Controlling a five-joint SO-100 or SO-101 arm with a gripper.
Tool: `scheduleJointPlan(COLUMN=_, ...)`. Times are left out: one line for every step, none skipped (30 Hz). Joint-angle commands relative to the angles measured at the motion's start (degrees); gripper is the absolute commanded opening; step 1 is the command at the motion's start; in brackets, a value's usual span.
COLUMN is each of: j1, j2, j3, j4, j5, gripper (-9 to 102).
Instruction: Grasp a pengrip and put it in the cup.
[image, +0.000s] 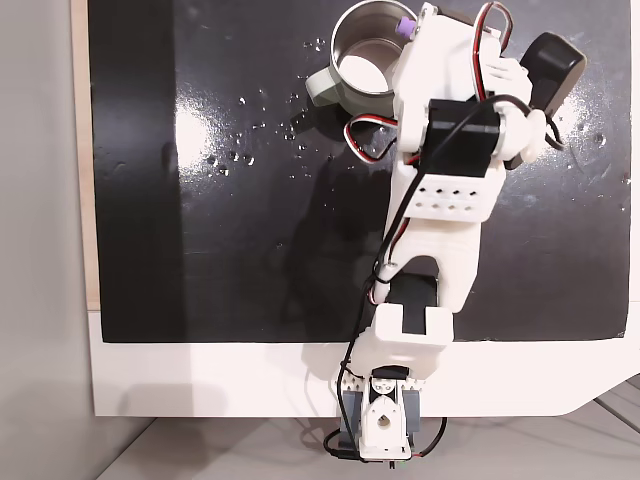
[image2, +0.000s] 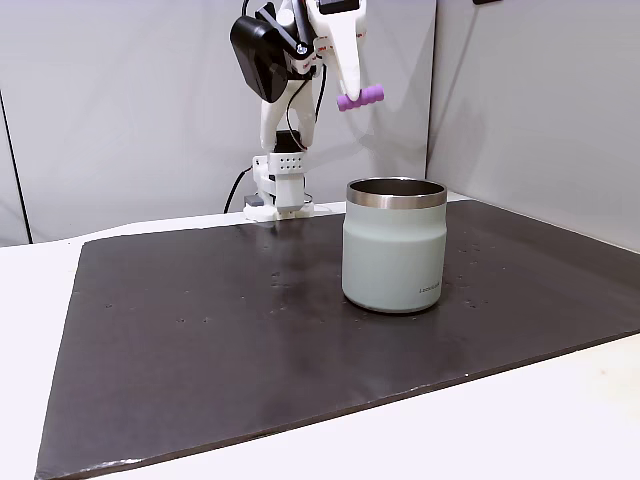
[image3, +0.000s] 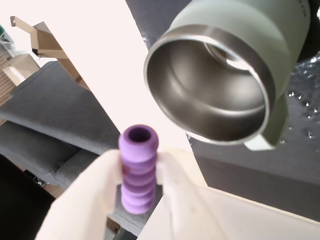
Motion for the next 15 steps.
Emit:
scheduleJointPlan(j1=-1.7, j2=-2.6, j3=-4.7, j4=-1.1, j5=0.3, gripper=0)
scheduleJointPlan(j1=-2.0, j2=-4.0, j3=-5.4, j4=-1.1, j5=0.4, gripper=0)
scheduleJointPlan(j1=-2.2, j2=-5.3, j3=-6.2, j4=-1.1, j5=0.4, gripper=0)
scheduleJointPlan(j1=-2.5, j2=-6.5, j3=-7.1, j4=-1.1, j5=0.4, gripper=0)
scheduleJointPlan(j1=-2.7, j2=-7.6, j3=-8.1, j4=-1.1, j5=0.4, gripper=0)
scheduleJointPlan(j1=-3.1, j2=-8.4, j3=-8.7, j4=-1.1, j5=0.6, gripper=0)
scheduleJointPlan(j1=-3.3, j2=-9.1, j3=-9.3, j4=-1.1, j5=0.6, gripper=0)
scheduleJointPlan(j1=-3.7, j2=-9.5, j3=-9.7, j4=-1.1, j5=0.6, gripper=0)
scheduleJointPlan(j1=-4.0, j2=-9.8, j3=-9.8, j4=-1.1, j5=0.6, gripper=0)
scheduleJointPlan(j1=-4.3, j2=-9.9, j3=-9.8, j4=-1.0, j5=0.6, gripper=0)
scheduleJointPlan(j1=-4.7, j2=-10.1, j3=-9.8, j4=-0.8, j5=0.6, gripper=0)
scheduleJointPlan(j1=-4.9, j2=-10.2, j3=-9.8, j4=-0.7, j5=0.6, gripper=0)
scheduleJointPlan(j1=-5.0, j2=-10.3, j3=-9.8, j4=-0.6, j5=0.6, gripper=0)
scheduleJointPlan(j1=-5.1, j2=-10.4, j3=-9.8, j4=-0.6, j5=0.4, gripper=0)
scheduleJointPlan(j1=-5.2, j2=-10.5, j3=-9.8, j4=-0.6, j5=0.3, gripper=0)
